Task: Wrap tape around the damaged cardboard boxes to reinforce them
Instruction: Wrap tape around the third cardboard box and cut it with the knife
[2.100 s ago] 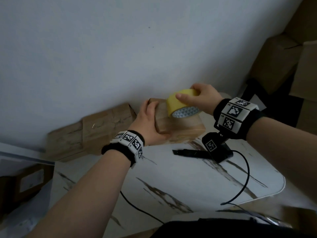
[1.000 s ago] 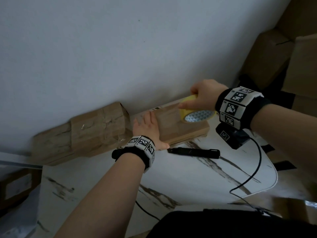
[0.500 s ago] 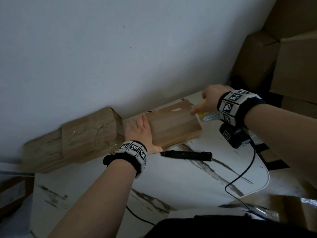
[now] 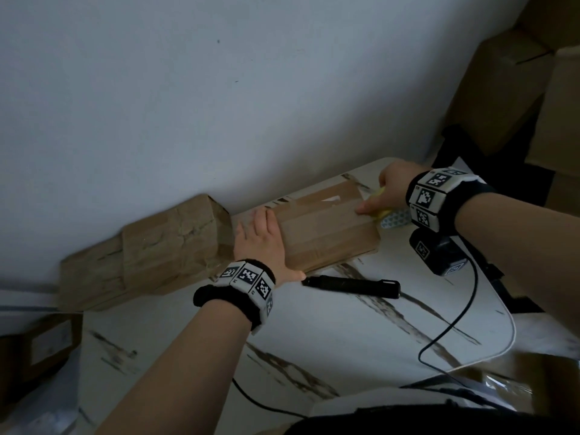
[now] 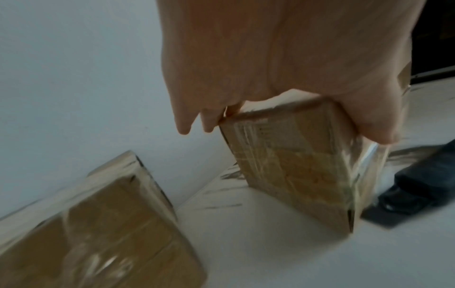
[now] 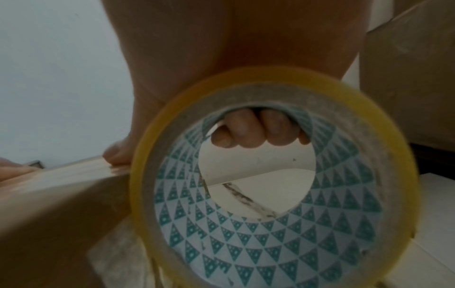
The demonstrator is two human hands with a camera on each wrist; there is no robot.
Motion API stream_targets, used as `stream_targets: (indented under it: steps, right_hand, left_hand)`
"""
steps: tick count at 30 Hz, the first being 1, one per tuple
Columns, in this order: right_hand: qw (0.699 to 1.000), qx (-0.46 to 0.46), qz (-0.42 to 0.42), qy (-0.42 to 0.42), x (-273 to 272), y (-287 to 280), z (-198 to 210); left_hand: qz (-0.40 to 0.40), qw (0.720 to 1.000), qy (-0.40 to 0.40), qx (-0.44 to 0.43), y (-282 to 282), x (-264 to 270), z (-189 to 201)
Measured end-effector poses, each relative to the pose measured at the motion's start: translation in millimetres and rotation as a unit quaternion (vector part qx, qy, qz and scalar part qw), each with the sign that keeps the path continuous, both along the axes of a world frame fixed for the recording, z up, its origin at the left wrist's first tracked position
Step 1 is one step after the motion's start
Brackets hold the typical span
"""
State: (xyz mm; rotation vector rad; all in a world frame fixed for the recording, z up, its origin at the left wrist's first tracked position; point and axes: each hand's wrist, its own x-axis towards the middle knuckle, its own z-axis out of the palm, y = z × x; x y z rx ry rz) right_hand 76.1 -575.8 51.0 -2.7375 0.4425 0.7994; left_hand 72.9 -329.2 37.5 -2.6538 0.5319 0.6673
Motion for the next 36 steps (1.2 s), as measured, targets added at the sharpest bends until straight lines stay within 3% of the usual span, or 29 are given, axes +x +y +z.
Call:
stream_targets:
  steps: [3, 6, 10, 16, 21, 26, 31, 36]
  right_hand:
    - [1.000, -0.005, 0.004, -0.007, -1, 0, 0]
    - [1.000, -0.008, 0.006, -0.010, -2, 0, -3]
    - [1.000, -0.001, -0.008, -0.017, -7, -3, -10]
    - [0.999, 0.014, -0.013, -0.031, -10, -4, -9]
    - [0.999, 0.011, -0.011, -0.048, -12, -5, -13]
    - [0.993, 0.077, -0.031, -0.085, -19, -9, -10]
    - [0.968, 0.150, -0.115, -0.165, -21, -17, 4]
    - [0.934, 0.231, -0.173, -0.213, -11, -11, 24]
  left_hand:
    - [0.007, 0.999, 0.005, -0.038, -21, -1, 6]
    - [-0.061, 0.994, 0.017, -0.090, -51, -5, -2]
    - [-0.061, 0.993, 0.024, -0.102, -60, -10, -19]
    - [-0.108, 0.982, 0.035, -0.148, -83, -9, -14]
    - [-0.063, 0.988, 0.048, -0.136, -108, -4, -11]
    - [-0.067, 0.989, 0.061, -0.119, -117, 5, 0]
    - [-0.078, 0.986, 0.034, -0.147, -97, 8, 8]
    - [-0.029, 0.965, -0.015, -0.261, -69, 16, 25]
